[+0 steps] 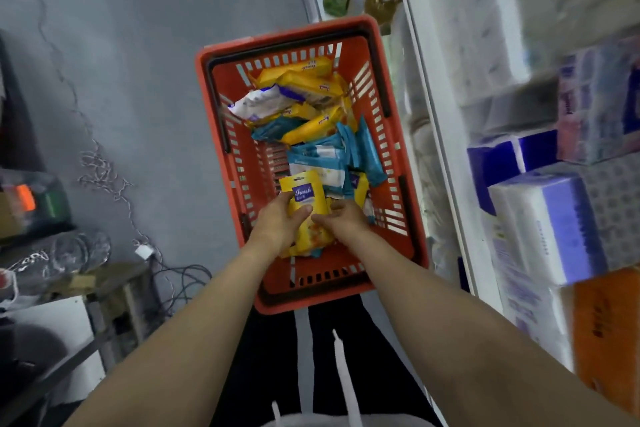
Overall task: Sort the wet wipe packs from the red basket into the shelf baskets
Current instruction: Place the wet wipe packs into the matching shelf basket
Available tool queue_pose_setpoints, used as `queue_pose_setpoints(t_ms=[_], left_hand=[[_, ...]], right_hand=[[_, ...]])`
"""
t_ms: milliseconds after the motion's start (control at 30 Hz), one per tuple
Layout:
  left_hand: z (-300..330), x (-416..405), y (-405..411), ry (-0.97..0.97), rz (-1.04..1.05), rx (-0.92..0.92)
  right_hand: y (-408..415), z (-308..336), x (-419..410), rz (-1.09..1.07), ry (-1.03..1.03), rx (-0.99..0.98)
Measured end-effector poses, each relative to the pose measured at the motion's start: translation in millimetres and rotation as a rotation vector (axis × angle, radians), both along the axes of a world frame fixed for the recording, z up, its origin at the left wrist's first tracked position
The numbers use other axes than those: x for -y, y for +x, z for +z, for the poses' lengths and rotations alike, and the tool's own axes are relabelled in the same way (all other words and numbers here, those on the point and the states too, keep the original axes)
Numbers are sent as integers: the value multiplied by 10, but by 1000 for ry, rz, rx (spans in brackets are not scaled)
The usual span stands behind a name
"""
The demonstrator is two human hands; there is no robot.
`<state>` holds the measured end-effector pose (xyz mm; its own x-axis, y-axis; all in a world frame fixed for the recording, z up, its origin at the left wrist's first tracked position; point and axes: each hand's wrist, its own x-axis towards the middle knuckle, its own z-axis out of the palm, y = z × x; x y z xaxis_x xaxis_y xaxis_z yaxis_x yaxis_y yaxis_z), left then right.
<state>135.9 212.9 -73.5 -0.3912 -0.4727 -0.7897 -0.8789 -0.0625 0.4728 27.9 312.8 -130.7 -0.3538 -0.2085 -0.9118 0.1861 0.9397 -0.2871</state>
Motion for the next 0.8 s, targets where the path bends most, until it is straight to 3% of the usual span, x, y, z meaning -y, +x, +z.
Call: queue_pose_setpoints(t_ms=[233, 433, 533, 600, 667, 733, 800], left_hand=[[-123, 88, -5, 81, 49, 53], [-172, 73, 15, 203, 116, 28], [-152, 74, -21, 337, 287, -81], [-149, 59, -30, 353, 374, -115], [-191, 35, -17, 186, 386, -65], [-260, 15, 1, 6, 331, 19], [-342, -8, 1, -30, 180, 92]], right_hand=[[27, -80, 68, 47, 21, 41], [47, -48, -63, -265, -45, 197], [101, -19, -44, -286, -67, 260], [117, 12, -36, -273, -87, 215], [74, 79, -52, -220, -125, 94], [-65, 244, -99, -156, -166, -97], [-253, 465, -188, -142, -253, -251]])
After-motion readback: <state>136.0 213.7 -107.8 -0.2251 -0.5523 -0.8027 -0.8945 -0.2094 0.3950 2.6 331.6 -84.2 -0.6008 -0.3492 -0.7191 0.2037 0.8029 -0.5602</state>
